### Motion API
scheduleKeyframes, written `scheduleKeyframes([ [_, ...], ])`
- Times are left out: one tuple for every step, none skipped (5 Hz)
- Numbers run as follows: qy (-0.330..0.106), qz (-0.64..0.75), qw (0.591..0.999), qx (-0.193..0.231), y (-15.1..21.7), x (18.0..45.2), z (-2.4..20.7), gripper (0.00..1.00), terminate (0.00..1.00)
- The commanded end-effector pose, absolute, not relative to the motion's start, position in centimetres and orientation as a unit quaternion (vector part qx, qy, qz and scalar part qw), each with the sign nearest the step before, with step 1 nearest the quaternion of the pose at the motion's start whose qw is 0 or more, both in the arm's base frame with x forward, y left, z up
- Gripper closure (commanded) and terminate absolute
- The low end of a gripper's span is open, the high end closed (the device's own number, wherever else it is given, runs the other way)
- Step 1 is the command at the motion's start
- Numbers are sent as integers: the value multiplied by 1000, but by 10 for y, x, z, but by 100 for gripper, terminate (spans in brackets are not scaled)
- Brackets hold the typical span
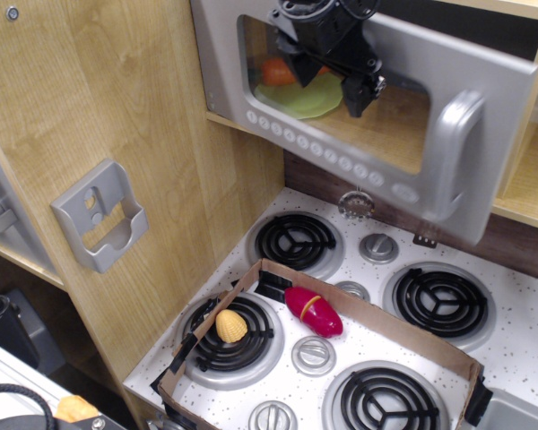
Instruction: Close microwave
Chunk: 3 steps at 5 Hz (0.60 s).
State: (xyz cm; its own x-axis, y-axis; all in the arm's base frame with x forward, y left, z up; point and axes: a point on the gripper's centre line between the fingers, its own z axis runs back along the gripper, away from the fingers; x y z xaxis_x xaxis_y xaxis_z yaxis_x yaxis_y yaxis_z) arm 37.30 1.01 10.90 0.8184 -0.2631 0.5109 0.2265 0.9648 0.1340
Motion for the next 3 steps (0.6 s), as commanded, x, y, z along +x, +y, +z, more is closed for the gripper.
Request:
scheduleKeyframes([
  [-363,-118,923,56,-6,391,151,0,0],
  [-369,-118,920,59,-8,390,154,0,0],
  [-365,-116,922,62,-9,388,155,0,0],
])
